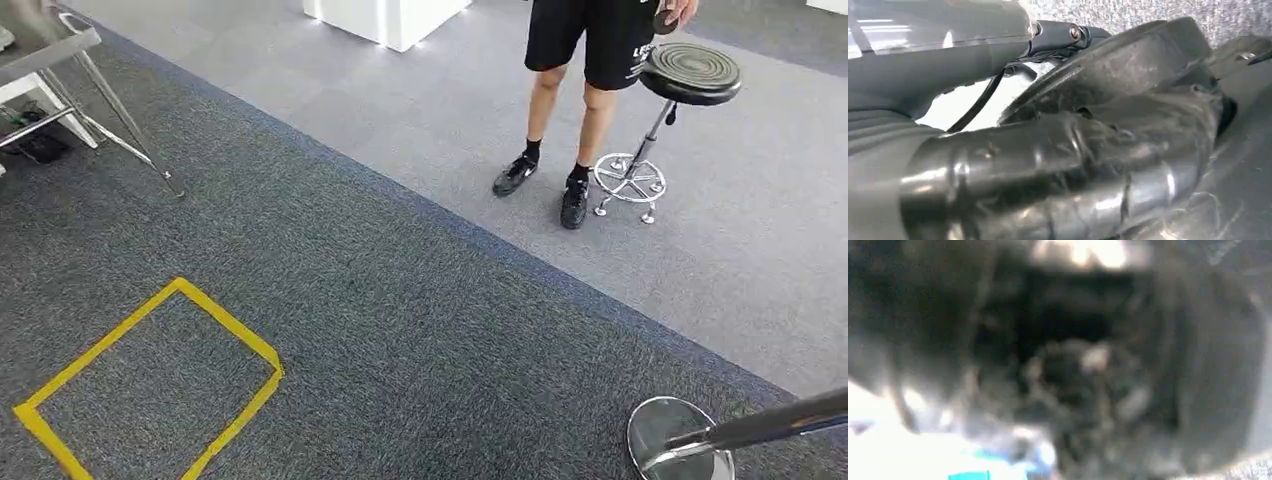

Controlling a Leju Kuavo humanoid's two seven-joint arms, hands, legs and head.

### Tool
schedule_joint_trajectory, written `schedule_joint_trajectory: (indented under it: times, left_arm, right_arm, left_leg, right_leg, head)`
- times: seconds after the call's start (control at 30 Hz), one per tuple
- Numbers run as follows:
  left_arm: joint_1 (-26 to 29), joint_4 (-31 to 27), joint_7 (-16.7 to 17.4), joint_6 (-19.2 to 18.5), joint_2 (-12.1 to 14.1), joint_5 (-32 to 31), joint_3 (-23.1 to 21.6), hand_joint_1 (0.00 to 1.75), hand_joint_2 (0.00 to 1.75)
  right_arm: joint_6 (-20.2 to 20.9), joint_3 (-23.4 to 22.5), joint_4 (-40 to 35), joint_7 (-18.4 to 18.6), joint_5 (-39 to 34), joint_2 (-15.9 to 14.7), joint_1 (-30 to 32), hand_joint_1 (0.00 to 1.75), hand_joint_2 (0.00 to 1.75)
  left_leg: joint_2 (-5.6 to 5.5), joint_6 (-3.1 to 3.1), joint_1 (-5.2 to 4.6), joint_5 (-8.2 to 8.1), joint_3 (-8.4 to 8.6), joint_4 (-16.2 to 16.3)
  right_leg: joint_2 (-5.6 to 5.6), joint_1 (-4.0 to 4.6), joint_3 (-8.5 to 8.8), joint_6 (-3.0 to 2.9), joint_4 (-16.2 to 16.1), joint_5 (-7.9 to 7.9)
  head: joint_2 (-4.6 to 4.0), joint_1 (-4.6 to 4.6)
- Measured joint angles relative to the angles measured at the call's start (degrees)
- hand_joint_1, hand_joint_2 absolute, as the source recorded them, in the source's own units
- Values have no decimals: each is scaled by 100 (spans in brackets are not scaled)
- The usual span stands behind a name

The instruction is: Take the parts from the cabinet and place them on the table.

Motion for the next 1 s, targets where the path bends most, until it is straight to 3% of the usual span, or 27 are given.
schedule_joint_trajectory:
  times: [0.03,0.07,0.1,0.17,0.2,0.23,0.3,0.33,0.37,0.4,0.5,0.53,0.57,0.6,0.63,0.67,0.7,0.73,0.77,0.83,0.87,0.9,1.0]
  left_arm:
    - [-2,0,-26,52,-7,2,0,0,0]
    - [4,0,-66,114,-7,2,0,0,0]
    - [20,0,-99,180,-7,2,0,0,0]
    - [36,2,-103,354,-59,-54,0,0,0]
    - [33,4,-85,396,-79,-103,-5,0,0]
    - [26,11,-64,424,-107,-144,-13,0,0]
    - [-2,15,-59,369,-105,-159,-44,0,0]
    - [-6,18,-105,271,-88,-38,-46,0,0]
    - [7,26,-210,26,-39,336,15,0,0]
    - [24,28,-287,-191,2,705,129,0,0]
    - [67,78,-322,-655,116,1671,720,0,0]
    - [79,94,-306,-680,142,1821,892,0,0]
    - [86,112,-304,-679,149,1873,1046,0,0]
    - [92,118,-304,-675,151,1860,1143,0,0]
    - [104,127,-311,-658,179,1752,1211,0,0]
    - [103,129,-315,-599,203,1547,1211,0,0]
    - [96,129,-326,-541,229,1263,1183,0,0]
    - [81,129,-332,-468,245,930,1113,0,0]
    - [31,129,-300,-359,290,429,961,0,0]
    - [-82,129,-179,-225,337,-342,545,0,0]
    - [-121,129,-122,-258,352,-453,353,0,0]
    - [-184,129,-68,-359,359,-424,240,0,0]
    - [-420,129,87,-551,378,-470,90,0,0]
  right_arm:
    - [0,0,0,-5,-57,0,-2,0,0]
    - [-4,-7,0,4,-138,7,-13,0,0]
    - [-11,-24,0,28,-234,13,-21,0,0]
    - [-22,-116,0,50,-476,22,-17,0,0]
    - [-33,-173,0,28,-534,28,-12,0,0]
    - [-29,-212,0,-13,-549,31,-6,0,0]
    - [4,-221,0,-114,-505,31,18,0,0]
    - [9,-221,0,-162,-479,31,21,0,0]
    - [29,-221,0,-221,-459,31,15,0,0]
    - [37,-223,0,-258,-459,31,24,0,0]
    - [-28,-249,15,-210,-483,31,95,0,0]
    - [-75,-262,26,-113,-492,33,105,0,0]
    - [-126,-262,39,-5,-501,46,118,0,0]
    - [-155,-262,70,103,-499,44,123,0,0]
    - [-186,-262,98,231,-462,46,126,0,0]
    - [-186,-260,125,349,-370,46,127,0,0]
    - [-168,-247,142,398,-277,46,137,0,0]
    - [-110,-204,153,381,-143,44,151,0,0]
    - [-14,-132,153,278,5,26,167,0,0]
    - [160,-4,138,-23,157,-33,172,0,0]
    - [245,26,103,-268,159,-77,167,0,0]
    - [333,37,68,-603,155,-131,124,0,0]
    - [620,50,-96,-1470,41,-238,58,0,0]
  left_leg:
    - [112,66,30,53,28,-63]
    - [172,100,18,74,31,-91]
    - [254,116,6,80,20,-91]
    - [427,127,-25,75,-2,-86]
    - [513,138,-34,68,-20,-85]
    - [581,137,-36,63,-21,-84]
    - [702,128,-35,38,4,-84]
    - [757,116,-36,24,27,-84]
    - [809,86,-65,1,58,-81]
    - [850,47,-88,-25,50,-59]
    - [996,-13,-83,-29,117,-95]
    - [933,-57,-83,-84,105,-71]
    - [652,-82,-59,-206,59,78]
    - [475,-92,-44,-427,-92,408]
    - [383,-104,-29,-663,-319,879]
    - [360,-118,-19,-859,-570,1380]
    - [356,-129,-15,-921,-739,1689]
    - [355,-135,-8,-826,-783,1728]
    - [353,-140,10,-593,-690,1485]
    - [250,-146,56,-16,-286,547]
    - [-5,-146,83,31,-137,201]
    - [-103,-129,63,2,-139,95]
    - [43,-26,12,48,-152,137]
  right_leg:
    - [-69,-26,-21,4,57,-47]
    - [-373,14,-102,18,233,-195]
    - [-528,19,-271,40,577,-417]
    - [-642,-7,-674,79,1458,-809]
    - [-659,-16,-776,90,1700,-847]
    - [-677,-19,-730,98,1652,-755]
    - [-740,-18,-280,88,883,-347]
    - [-877,-8,46,58,330,-153]
    - [-1155,44,220,16,-35,-203]
    - [-1064,75,219,-30,-48,-166]
    - [-906,98,172,-94,-52,-164]
    - [-847,19,214,-146,-123,-120]
    - [-809,24,223,-176,-147,-105]
    - [-779,20,213,-201,-147,-97]
    - [-724,25,201,-204,-141,-96]
    - [-657,33,189,-209,-131,-99]
    - [-587,33,176,-210,-112,-99]
    - [-513,32,170,-210,-95,-101]
    - [-429,30,175,-210,-80,-104]
    - [-271,20,183,-190,-37,-117]
    - [-208,10,159,-159,-7,-132]
    - [-133,35,108,-118,69,-131]
    - [22,-8,36,11,-14,-37]
  head:
    - [0,-2]
    - [0,4]
    - [0,2]
    - [0,2]
    - [0,2]
    - [0,2]
    - [0,2]
    - [0,2]
    - [0,2]
    - [0,0]
    - [0,2]
    - [0,2]
    - [0,2]
    - [0,0]
    - [0,0]
    - [0,0]
    - [0,0]
    - [0,0]
    - [0,0]
    - [0,0]
    - [0,2]
    - [0,2]
    - [0,0]
